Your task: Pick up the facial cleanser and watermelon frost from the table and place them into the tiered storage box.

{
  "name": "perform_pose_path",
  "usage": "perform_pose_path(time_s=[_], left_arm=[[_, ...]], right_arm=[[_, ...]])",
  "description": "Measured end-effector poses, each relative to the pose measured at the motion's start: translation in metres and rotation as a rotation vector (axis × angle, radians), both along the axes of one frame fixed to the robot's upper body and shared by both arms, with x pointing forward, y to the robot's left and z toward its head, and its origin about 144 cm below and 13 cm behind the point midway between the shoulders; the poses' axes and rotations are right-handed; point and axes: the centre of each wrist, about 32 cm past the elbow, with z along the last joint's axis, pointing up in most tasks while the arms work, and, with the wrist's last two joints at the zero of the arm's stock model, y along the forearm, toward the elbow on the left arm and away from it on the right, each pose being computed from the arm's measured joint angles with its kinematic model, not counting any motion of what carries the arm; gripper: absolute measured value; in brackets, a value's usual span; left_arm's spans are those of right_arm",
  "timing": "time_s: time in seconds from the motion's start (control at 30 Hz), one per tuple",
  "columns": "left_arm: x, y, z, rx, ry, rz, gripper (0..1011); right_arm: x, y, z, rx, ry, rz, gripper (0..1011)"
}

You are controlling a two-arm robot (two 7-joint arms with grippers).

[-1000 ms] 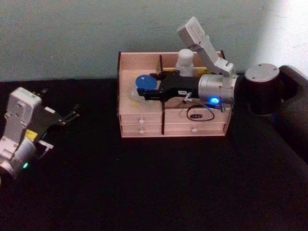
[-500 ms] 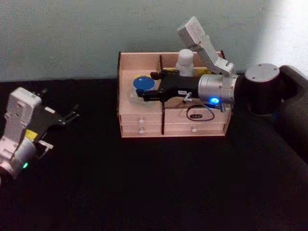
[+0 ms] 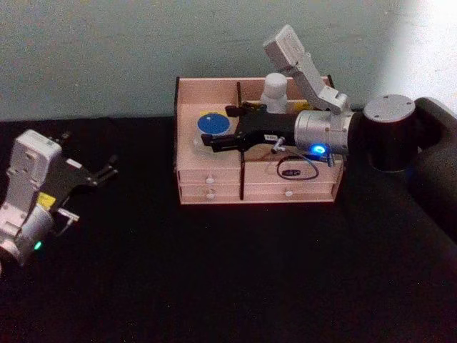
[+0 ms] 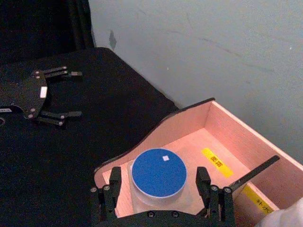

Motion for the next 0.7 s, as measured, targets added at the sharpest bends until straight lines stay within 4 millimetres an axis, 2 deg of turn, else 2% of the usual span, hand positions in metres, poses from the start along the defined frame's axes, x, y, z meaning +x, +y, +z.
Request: perform_pose_path(time_s=[0.33,0.53,0.7], left_arm=[[0.0,0.0,0.0,0.0,0.0,0.0,1001],[0.0,0.0,0.0,0.0,0.0,0.0,1001],[0.0,0.0,0.0,0.0,0.0,0.0,1001]], right_arm=[[-0.016,-0.008,0.012,0.03,-0.055,-0.03,1003],[-0.037,-0.021,0.019,0.06,-0.073,-0.029,1002],[-0.062,-0.039,0.016,0.075,-0.063,-0.046,1003]])
